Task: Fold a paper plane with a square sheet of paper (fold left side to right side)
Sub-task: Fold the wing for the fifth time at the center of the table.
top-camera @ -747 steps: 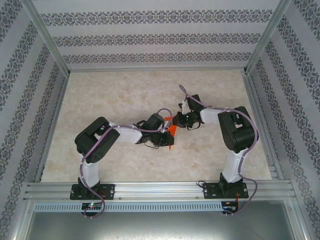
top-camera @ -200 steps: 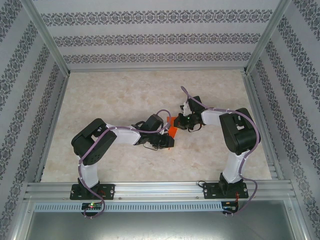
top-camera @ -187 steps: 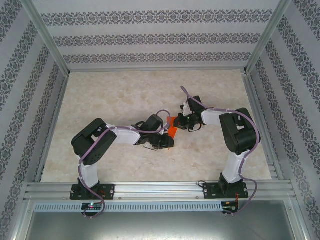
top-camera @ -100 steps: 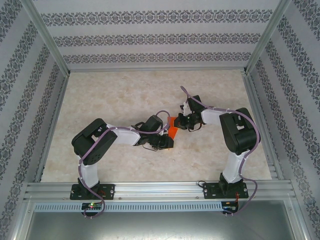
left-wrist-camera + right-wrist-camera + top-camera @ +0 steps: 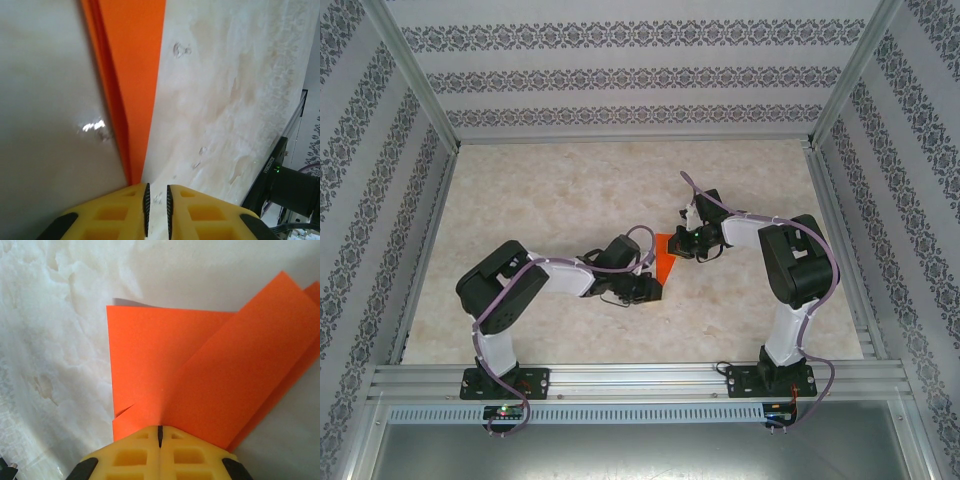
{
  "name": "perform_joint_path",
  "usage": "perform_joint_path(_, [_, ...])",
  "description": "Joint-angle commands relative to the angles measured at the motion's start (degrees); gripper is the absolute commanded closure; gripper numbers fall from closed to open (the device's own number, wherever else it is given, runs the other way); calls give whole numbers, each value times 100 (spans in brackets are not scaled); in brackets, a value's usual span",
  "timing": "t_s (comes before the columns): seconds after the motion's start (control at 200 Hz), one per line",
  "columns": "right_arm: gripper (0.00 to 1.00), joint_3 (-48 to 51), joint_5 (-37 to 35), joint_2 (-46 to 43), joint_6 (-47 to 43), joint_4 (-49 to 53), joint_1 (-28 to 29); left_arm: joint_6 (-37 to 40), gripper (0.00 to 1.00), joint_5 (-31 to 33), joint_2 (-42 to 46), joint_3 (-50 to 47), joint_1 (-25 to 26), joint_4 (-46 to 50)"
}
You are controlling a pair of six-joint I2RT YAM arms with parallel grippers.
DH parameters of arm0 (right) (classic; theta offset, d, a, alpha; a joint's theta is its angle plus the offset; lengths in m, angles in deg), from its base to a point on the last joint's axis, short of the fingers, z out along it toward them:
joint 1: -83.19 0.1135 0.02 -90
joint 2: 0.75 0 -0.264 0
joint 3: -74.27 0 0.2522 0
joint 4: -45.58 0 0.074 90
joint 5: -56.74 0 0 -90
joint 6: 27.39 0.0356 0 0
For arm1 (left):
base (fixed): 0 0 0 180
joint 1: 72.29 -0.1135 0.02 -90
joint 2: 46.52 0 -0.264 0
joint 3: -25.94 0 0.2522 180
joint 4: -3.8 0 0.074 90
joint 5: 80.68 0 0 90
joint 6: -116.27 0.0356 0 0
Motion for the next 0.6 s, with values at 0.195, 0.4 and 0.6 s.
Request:
perform_joint_path(0.195, [100,-1,-478,222,-76,210,41,65,80,-119,741,125,-91,528])
perform_joint_path(0.4, [100,34,-465,189,-78,201,50,406,80,-183,98,917,-166,849])
perform_joint_path(0.6, [100,73,-443,137,-76,176,66,439,81,88,-416,1149,-173,861])
